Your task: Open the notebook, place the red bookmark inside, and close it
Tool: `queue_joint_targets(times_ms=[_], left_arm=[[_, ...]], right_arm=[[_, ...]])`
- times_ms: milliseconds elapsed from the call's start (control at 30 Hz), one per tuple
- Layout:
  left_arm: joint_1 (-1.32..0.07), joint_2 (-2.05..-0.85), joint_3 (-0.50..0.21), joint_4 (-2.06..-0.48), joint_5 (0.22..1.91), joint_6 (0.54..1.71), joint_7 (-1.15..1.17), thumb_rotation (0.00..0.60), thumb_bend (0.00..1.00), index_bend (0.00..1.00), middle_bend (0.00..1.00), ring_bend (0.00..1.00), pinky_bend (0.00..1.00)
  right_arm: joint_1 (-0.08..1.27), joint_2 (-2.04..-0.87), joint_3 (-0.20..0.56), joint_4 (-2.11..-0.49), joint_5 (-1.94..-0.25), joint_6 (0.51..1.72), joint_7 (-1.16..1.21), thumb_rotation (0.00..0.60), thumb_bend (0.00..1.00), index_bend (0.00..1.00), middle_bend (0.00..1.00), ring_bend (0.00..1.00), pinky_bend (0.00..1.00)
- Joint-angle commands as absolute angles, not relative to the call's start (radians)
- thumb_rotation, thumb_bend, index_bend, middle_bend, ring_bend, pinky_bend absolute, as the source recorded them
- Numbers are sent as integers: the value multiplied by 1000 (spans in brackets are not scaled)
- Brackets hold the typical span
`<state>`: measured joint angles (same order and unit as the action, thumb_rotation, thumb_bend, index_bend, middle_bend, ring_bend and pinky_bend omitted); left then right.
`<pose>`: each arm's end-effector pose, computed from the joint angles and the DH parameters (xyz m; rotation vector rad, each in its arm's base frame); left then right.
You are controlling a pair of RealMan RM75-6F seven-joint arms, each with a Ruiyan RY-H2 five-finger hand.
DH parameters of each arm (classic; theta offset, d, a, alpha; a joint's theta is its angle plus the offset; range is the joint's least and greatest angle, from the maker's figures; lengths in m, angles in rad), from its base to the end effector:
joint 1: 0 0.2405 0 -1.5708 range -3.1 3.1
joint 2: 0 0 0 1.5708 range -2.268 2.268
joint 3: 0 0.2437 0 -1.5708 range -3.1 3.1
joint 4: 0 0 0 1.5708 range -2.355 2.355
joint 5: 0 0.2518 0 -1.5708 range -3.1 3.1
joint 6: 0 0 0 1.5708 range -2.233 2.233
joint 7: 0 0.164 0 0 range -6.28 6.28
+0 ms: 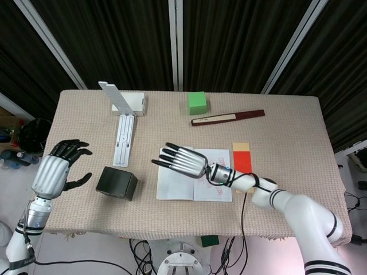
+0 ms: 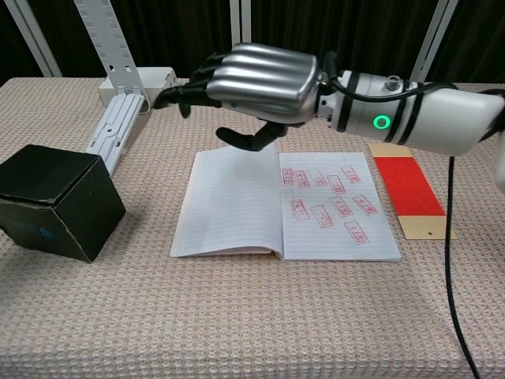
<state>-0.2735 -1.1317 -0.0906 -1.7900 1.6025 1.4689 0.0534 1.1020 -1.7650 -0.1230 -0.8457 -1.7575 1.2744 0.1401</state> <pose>-0.2072 0.2513 0.0953 -1.5412 -0.8157 -1.2294 -0.0540 -0.3790 -0.0965 2.3608 -0.0273 1.3196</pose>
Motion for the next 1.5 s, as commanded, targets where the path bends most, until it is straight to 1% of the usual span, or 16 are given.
queue_joint_targets(times_ms=[33, 100, 200, 333, 400, 533, 633, 767, 833, 1033, 1367, 1500], left_arm=[[-272, -1131, -87, -1795, 1611, 1473, 63, 600, 156, 368, 266, 192, 208], [-270, -1129, -86, -1801, 1616, 1475, 71, 600, 156, 368, 266, 192, 208], [-271, -1126, -86, -1811, 1624, 1477, 80, 600, 156, 368, 265, 192, 208], [-275, -1128, -87, -1822, 1634, 1476, 91, 600, 156, 368, 266, 192, 208], [-276, -1130, -87, -1828, 1640, 1476, 99, 600, 156, 368, 265, 192, 208], [-280, -1135, -85, -1837, 1646, 1470, 112, 600, 156, 368, 265, 192, 208], [-280, -1132, -85, -1846, 1644, 1466, 124, 600, 156, 368, 266, 192, 208], [-276, -1127, -87, -1856, 1640, 1471, 130, 600, 156, 368, 266, 192, 208], [-275, -1126, -87, -1858, 1639, 1473, 131, 600, 156, 368, 265, 192, 208], [-268, -1129, -83, -1861, 1636, 1476, 135, 600, 157, 368, 265, 192, 208], [-258, -1127, -82, -1862, 1633, 1487, 135, 600, 156, 368, 266, 192, 207], [-258, -1128, -84, -1864, 1630, 1484, 137, 600, 156, 368, 265, 192, 207]], right_arm=[[940, -1514, -146, -1181, -1650, 1255, 22, 600, 432, 255, 341, 271, 276], [891, -1454, -169, -1241, -1632, 1260, -4, 600, 334, 272, 348, 270, 275], [825, -1388, -200, -1275, -1627, 1281, -35, 600, 215, 280, 354, 268, 275], [752, -1334, -228, -1269, -1622, 1296, -58, 600, 64, 287, 356, 264, 275], [724, -1319, -238, -1259, -1618, 1288, -48, 600, 12, 288, 356, 263, 275], [700, -1318, -255, -1197, -1648, 1261, -20, 600, 0, 283, 349, 253, 254], [705, -1339, -264, -1111, -1710, 1259, -10, 600, 0, 265, 326, 231, 224], [734, -1380, -285, -983, -1825, 1269, 5, 600, 0, 246, 283, 194, 195], [752, -1395, -296, -944, -1866, 1264, 17, 600, 0, 238, 267, 174, 176], [789, -1460, -335, -807, -1983, 1275, 58, 600, 5, 226, 252, 145, 138], [784, -1535, -346, -621, -2024, 1323, 159, 600, 25, 224, 243, 134, 128], [786, -1565, -346, -564, -2032, 1336, 181, 600, 26, 224, 225, 115, 110]])
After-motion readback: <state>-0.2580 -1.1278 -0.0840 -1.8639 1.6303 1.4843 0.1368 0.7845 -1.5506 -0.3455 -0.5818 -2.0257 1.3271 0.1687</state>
